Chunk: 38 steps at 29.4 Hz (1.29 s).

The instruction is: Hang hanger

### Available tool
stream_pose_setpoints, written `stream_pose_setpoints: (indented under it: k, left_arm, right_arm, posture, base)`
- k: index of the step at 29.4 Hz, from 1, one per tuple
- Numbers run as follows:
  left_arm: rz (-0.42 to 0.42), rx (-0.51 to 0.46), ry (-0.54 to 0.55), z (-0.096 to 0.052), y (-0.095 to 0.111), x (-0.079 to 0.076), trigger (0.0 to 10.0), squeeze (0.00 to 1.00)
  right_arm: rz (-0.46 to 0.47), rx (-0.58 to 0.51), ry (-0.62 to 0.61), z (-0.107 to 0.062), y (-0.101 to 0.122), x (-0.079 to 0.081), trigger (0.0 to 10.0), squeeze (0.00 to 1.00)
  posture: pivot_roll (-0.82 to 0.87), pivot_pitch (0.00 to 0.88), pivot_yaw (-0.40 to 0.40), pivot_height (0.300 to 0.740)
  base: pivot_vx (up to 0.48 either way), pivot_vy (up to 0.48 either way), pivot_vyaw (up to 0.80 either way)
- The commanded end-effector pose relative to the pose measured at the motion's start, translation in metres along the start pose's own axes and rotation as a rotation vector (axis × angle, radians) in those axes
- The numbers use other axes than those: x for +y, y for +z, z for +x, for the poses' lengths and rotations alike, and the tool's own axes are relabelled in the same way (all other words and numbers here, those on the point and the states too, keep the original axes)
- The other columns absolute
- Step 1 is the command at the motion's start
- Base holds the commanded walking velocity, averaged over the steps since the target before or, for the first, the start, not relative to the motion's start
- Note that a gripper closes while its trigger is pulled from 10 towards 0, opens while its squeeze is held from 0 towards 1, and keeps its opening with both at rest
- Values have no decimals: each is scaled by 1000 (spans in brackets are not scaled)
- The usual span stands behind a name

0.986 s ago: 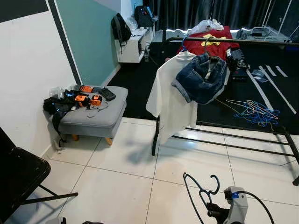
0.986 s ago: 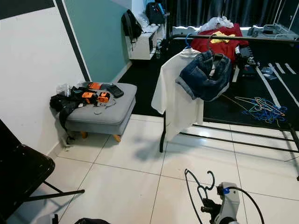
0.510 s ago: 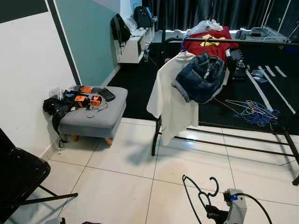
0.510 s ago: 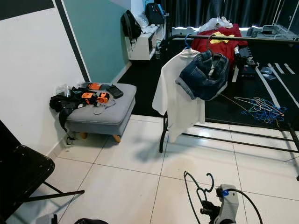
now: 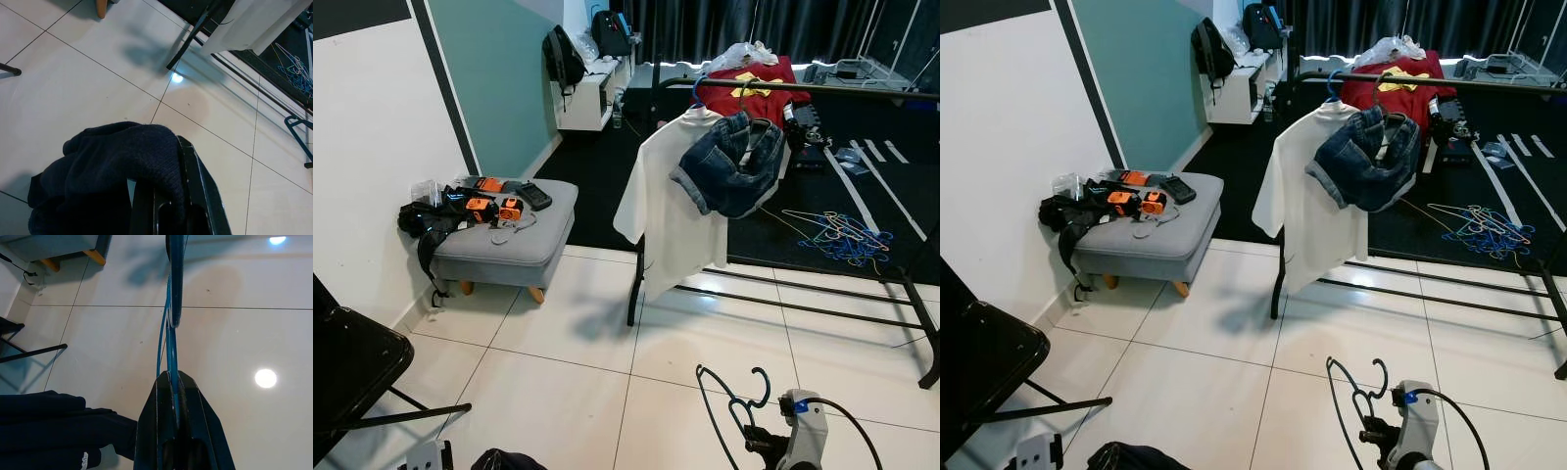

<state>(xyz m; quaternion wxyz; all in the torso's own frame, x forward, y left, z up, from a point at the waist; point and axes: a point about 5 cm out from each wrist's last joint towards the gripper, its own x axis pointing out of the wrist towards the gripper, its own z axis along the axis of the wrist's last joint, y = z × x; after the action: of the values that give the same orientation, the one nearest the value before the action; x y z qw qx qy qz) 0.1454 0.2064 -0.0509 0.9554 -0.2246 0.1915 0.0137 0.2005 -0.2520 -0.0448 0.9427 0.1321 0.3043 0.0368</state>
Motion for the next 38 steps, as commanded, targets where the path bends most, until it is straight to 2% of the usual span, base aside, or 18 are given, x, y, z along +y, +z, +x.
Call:
stream_pose_setpoints:
  k: [1, 12, 38]
  left_arm:
    - [15, -17, 7, 0, 3, 3, 10000, 0]
    - [14, -11, 8, -4, 1, 5, 10000, 0]
    - [14, -23, 8, -8, 5, 5, 10000, 0]
  right_arm:
    - [-10, -3, -2, 0, 0, 0, 10000, 0]
    - [-2, 18, -28, -6, -5, -10, 10000, 0]
    - [1, 15, -28, -7, -10, -8, 10000, 0]
  posture:
    - [-112, 0, 15, 740]
    - [-110, 0, 21, 740]
    - [-114, 0, 29, 740]
  base:
    - [0, 0, 0]
    - [0, 0, 0]
    - [0, 0, 0]
